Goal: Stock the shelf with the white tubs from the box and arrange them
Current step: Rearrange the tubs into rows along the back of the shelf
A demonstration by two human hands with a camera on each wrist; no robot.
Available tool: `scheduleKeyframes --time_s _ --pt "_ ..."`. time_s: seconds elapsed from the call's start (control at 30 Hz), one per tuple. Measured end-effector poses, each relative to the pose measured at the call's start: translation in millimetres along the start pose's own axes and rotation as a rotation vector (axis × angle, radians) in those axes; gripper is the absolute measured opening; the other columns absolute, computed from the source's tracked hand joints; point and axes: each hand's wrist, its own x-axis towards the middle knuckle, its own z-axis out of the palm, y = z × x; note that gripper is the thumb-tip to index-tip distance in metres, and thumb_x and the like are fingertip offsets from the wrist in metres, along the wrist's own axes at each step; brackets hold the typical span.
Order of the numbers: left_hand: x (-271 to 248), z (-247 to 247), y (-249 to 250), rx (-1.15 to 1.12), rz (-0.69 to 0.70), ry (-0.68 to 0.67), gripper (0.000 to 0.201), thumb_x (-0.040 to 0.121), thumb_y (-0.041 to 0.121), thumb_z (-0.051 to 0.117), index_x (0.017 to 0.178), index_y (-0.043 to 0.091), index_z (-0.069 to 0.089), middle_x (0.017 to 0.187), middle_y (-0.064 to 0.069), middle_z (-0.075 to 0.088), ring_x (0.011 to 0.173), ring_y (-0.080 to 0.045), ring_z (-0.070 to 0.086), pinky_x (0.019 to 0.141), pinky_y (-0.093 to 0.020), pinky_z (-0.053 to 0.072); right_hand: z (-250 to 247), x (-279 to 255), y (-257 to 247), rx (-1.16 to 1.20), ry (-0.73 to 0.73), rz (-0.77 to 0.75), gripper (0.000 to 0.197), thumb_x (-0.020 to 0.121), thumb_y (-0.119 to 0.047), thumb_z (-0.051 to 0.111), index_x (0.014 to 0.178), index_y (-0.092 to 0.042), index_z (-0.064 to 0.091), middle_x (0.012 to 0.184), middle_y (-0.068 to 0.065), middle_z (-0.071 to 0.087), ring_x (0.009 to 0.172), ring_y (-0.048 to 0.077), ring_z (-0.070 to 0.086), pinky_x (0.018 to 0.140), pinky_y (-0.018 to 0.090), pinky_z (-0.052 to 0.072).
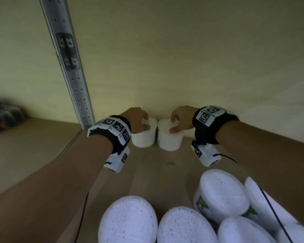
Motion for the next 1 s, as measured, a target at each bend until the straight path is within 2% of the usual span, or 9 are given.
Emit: scheduleKeyframes --time_s 0.3,0.57,0.63,0.7,0.77,0.83,1.0 --pt "-3 1 2 -0.004 0.009 0.002 0.051 0.093 0.035 0.054 0.138 0.012 0.045 0.144 -0.01 0.041 0.132 -0.027 0.041 0.107 -0.033 0.034 2 0 -4 -0.034 0.03 -0.001 0.051 0.086 -0.032 0.068 0.128 -0.007 0.054 0.134 0.01 0.051 0.121 0.027 0.052 0.098 0.033 0.043" --pt "-4 4 4 -0.021 -0.004 0.011 0.047 0.094 0.032 0.054 0.136 0.012 0.046 0.142 -0.011 0.042 0.13 -0.028 0.042 0.106 -0.034 0.034 -3 -4 1 -0.034 0.012 -0.066 0.051 0.086 -0.005 0.065 0.135 -0.016 0.054 0.142 0.006 0.047 0.128 0.024 0.047 0.1 0.029 0.041" --pt "-4 5 3 -0.025 -0.007 0.013 0.047 0.094 0.032 0.054 0.136 0.012 0.046 0.142 -0.01 0.041 0.131 -0.028 0.041 0.106 -0.034 0.034 -5 -5 1 0.009 0.043 -0.057 0.046 0.088 -0.012 0.065 0.133 -0.014 0.055 0.138 0.007 0.05 0.126 0.024 0.049 0.098 0.03 0.041" --pt "-3 5 3 -0.02 -0.012 0.007 0.047 0.094 0.033 0.053 0.136 0.013 0.045 0.142 -0.01 0.041 0.131 -0.028 0.041 0.106 -0.035 0.034 -6 -5 -1 0.048 0.102 -0.034 0.042 0.09 -0.025 0.064 0.128 -0.01 0.058 0.133 0.01 0.053 0.119 0.025 0.052 0.095 0.03 0.042" --pt "-2 5 4 -0.015 -0.017 0.0 0.047 0.094 0.033 0.053 0.137 0.014 0.045 0.143 -0.01 0.04 0.131 -0.028 0.041 0.106 -0.035 0.034 -4 -4 -4 0.025 0.094 0.01 0.05 0.091 -0.04 0.058 0.127 -0.006 0.057 0.13 0.012 0.056 0.117 0.027 0.054 0.094 0.031 0.044" --pt "-1 5 4 -0.01 -0.017 -0.006 0.048 0.094 0.033 0.053 0.137 0.013 0.045 0.143 -0.01 0.04 0.131 -0.029 0.04 0.106 -0.035 0.034 0 0 -7 -0.035 0.019 0.056 0.062 0.091 -0.051 0.053 0.128 -0.002 0.056 0.131 0.015 0.057 0.118 0.03 0.056 0.098 0.035 0.046" --pt "-1 5 2 -0.017 -0.014 -0.009 0.048 0.095 0.034 0.053 0.137 0.013 0.044 0.142 -0.01 0.04 0.131 -0.029 0.04 0.106 -0.036 0.033 1 4 -13 -0.082 -0.042 0.087 0.068 0.088 -0.053 0.056 0.131 0.0 0.054 0.135 0.016 0.056 0.122 0.031 0.055 0.103 0.039 0.046"
